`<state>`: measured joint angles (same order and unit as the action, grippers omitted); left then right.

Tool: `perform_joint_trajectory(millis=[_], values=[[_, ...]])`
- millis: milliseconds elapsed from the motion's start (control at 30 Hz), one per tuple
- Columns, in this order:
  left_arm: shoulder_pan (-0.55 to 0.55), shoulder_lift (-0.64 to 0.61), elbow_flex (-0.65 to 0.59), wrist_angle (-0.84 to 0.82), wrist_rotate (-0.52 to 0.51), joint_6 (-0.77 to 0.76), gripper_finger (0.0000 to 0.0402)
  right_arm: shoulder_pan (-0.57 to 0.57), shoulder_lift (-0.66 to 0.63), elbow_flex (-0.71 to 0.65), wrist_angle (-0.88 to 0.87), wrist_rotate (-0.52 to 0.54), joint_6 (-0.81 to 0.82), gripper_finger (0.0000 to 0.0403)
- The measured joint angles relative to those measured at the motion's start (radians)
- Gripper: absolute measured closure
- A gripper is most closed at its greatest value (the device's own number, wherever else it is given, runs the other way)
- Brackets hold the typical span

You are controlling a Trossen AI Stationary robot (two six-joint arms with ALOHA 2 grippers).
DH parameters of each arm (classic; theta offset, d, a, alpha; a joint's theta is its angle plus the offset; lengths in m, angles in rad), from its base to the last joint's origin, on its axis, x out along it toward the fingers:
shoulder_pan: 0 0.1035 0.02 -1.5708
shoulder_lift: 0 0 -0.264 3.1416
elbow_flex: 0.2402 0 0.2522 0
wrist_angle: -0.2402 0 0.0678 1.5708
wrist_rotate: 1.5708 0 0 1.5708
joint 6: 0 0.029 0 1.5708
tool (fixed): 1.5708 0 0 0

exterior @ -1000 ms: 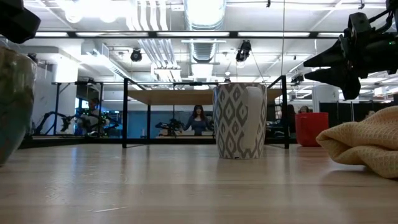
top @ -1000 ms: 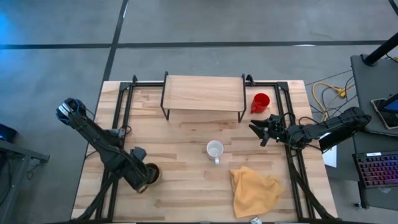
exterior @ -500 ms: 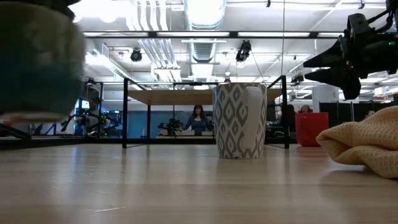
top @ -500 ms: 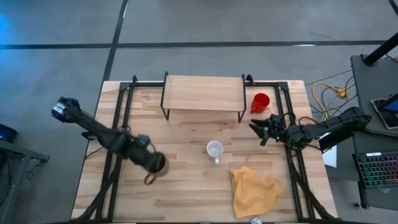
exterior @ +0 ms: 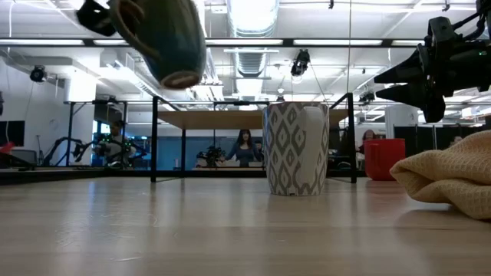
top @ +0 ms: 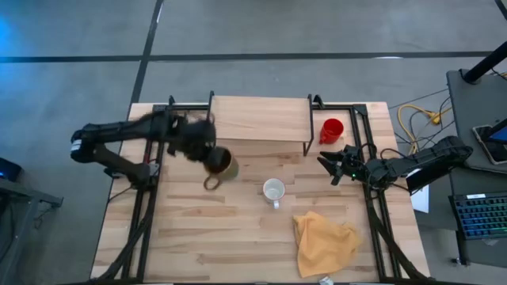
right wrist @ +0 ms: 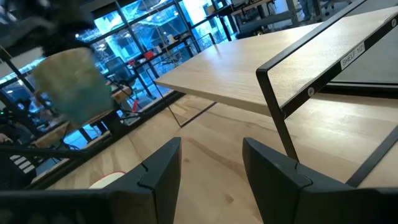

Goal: Stack small to large cups/mugs on shelf
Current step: Put the brown mug on the shelf

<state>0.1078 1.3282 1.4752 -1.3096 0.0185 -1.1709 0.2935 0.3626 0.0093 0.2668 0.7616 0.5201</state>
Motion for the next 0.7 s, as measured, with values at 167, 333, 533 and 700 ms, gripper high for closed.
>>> perform_joint_trajectory(millis=[167, 333, 533, 700], values=[[0.189, 0.140, 0.196, -0.131, 0.025, 0.194, 0.0389, 0.000, 0.000, 0.000, 0.000, 0.000, 0.000, 0.0239], [0.305, 0.291, 0.427, -0.146, 0.050, 0.315, 0.0389, 0.000, 0.000, 0.000, 0.000, 0.000, 0.000, 0.0238], [0.435, 0.433, 0.630, -0.255, 0.025, 0.390, 0.0389, 0.000, 0.000, 0.000, 0.000, -0.001, 0.003, 0.0239], [0.510, 0.464, 0.655, -0.256, 0.030, 0.331, 0.0389, 0.000, 0.000, 0.000, -0.001, -0.001, 0.003, 0.0239]])
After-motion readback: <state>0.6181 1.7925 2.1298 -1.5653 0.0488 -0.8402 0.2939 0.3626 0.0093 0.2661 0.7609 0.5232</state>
